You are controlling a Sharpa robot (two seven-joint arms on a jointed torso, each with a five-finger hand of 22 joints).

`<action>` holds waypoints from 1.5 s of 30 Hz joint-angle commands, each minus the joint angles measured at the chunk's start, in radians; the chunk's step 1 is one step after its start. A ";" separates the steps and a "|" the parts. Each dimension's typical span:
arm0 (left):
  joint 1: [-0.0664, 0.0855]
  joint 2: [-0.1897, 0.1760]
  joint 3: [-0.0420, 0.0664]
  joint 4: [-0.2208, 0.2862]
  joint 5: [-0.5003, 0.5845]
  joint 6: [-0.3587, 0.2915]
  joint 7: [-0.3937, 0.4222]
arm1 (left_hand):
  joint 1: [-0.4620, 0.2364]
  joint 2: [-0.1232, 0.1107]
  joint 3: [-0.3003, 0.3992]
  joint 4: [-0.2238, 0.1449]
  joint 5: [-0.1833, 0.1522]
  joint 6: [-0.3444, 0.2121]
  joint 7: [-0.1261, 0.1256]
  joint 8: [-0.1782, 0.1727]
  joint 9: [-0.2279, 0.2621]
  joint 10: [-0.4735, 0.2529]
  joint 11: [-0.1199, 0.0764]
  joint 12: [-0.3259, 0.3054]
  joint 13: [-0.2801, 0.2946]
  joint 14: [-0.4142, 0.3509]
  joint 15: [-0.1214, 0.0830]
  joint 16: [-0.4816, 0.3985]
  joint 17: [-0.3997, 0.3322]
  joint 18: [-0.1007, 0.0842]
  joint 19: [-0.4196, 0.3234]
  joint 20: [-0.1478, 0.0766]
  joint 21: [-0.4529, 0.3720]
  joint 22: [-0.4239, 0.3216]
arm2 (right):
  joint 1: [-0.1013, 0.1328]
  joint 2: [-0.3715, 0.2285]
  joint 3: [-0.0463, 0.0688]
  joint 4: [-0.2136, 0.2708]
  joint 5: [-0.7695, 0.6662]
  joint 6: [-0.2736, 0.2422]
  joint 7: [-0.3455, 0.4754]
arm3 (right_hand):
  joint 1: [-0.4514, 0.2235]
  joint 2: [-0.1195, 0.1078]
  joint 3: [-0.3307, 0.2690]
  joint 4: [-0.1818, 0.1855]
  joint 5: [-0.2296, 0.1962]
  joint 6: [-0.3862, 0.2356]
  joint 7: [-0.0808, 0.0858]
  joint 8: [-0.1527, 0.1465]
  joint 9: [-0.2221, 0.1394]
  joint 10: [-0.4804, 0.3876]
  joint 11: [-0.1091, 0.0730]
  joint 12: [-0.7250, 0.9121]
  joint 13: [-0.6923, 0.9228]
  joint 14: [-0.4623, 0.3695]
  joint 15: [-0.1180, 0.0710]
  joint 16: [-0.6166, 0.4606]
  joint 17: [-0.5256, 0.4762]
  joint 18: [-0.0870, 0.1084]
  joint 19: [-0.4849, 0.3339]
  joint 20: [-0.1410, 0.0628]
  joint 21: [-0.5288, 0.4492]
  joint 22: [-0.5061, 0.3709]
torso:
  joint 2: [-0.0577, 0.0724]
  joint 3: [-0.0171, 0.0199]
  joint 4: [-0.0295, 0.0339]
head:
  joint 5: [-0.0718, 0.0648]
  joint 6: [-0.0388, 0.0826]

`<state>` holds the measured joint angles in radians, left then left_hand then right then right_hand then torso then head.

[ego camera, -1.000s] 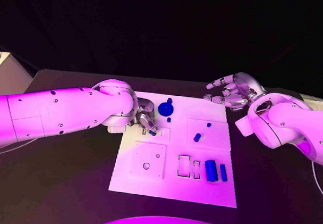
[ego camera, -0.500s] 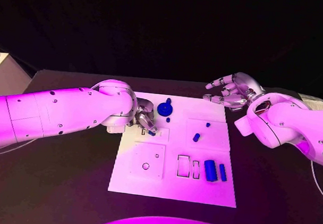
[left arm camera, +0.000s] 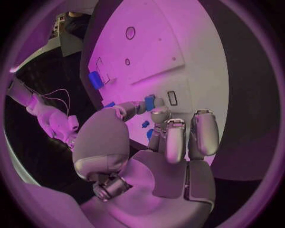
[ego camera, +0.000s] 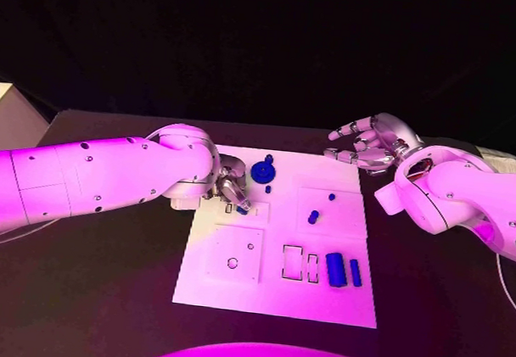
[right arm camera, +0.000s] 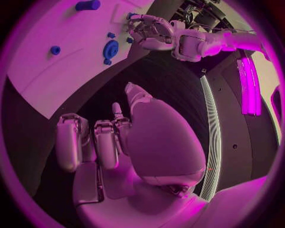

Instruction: Assemble the parts on the task board

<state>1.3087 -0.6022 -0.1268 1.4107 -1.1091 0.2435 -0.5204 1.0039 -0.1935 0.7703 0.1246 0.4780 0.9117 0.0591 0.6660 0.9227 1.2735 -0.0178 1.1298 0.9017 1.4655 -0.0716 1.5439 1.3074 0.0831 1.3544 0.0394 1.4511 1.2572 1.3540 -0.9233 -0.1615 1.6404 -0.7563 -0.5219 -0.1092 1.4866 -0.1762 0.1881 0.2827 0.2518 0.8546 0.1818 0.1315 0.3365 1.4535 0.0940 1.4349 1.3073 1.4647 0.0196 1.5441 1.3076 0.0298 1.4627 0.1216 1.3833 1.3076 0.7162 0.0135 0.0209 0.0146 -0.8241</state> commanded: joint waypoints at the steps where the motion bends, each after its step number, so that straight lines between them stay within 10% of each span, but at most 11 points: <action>1: -0.009 0.006 -0.008 0.000 -0.005 0.049 -0.004 | 0.001 0.011 0.181 -0.183 0.002 -0.002 -0.006 0.007 0.002 0.007 -0.004 0.006 0.002 0.093 -0.006 0.005 0.224 -0.014 0.006 -0.003 0.003 -0.001 | 0.000 -0.001 0.000 0.002 0.001 0.004 0.006 | -0.007 0.000 0.004 0.002 -0.005 -0.004 0.000 0.005 0.002 -0.009 0.002 -0.005 0.139 0.086 0.000 -0.005 0.190 0.017 0.011 0.000 -0.004 0.142 | 0.000 -0.0004 0.0003 | 0.000 -0.002; 15: -0.009 0.016 -0.030 -0.004 -0.021 0.049 -0.004 | -0.012 0.016 0.171 -0.174 0.000 0.003 -0.011 0.011 0.008 0.022 -0.008 0.023 0.023 0.096 -0.008 0.010 0.233 -0.017 0.015 -0.004 0.007 0.012 | 0.000 0.000 0.000 0.002 0.008 -0.008 0.019 | -0.006 0.002 0.007 0.000 -0.001 -0.004 0.000 0.007 0.002 -0.008 0.001 -0.004 0.140 0.086 -0.001 -0.005 0.190 0.017 0.011 0.000 -0.004 0.142 | 0.000 -0.0002 0.0001 | -0.001 -0.007; 45: -0.009 0.021 -0.034 -0.010 -0.018 0.037 -0.002 | -0.063 0.026 0.079 -0.123 -0.016 0.015 -0.029 0.016 0.019 0.042 -0.020 0.034 0.033 0.099 -0.018 0.015 0.243 -0.020 0.024 -0.014 0.005 0.021 | -0.001 -0.003 0.000 0.004 0.010 -0.008 0.020 | -0.006 0.002 0.009 -0.001 0.002 -0.004 0.000 0.008 0.002 -0.008 0.001 -0.005 0.139 0.085 -0.001 -0.006 0.188 0.018 0.010 0.000 -0.006 0.141 | 0.000 -0.0001 0.0009 | -0.002 -0.011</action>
<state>1.3177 -0.5857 -0.1465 1.4009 -1.1330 0.2413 -0.5183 0.9507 -0.1676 0.7506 0.1029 0.4682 0.9274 0.0384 0.6836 0.9428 1.3105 -0.0374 1.1617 0.9342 1.4685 -0.0825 1.5556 1.3074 0.0831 1.3725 0.0287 1.4550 1.2781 1.3538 -0.9256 -0.1616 1.6427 -0.7464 -0.5255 -0.0994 1.4867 -0.1763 0.1909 0.2797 0.2518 0.8546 0.1818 0.1352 0.3375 1.4535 0.0940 1.4349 1.3073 1.4647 0.0196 1.5441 1.3074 0.0298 1.4627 0.1216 1.3835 1.3079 0.7162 0.0135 0.0215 0.0121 -0.8344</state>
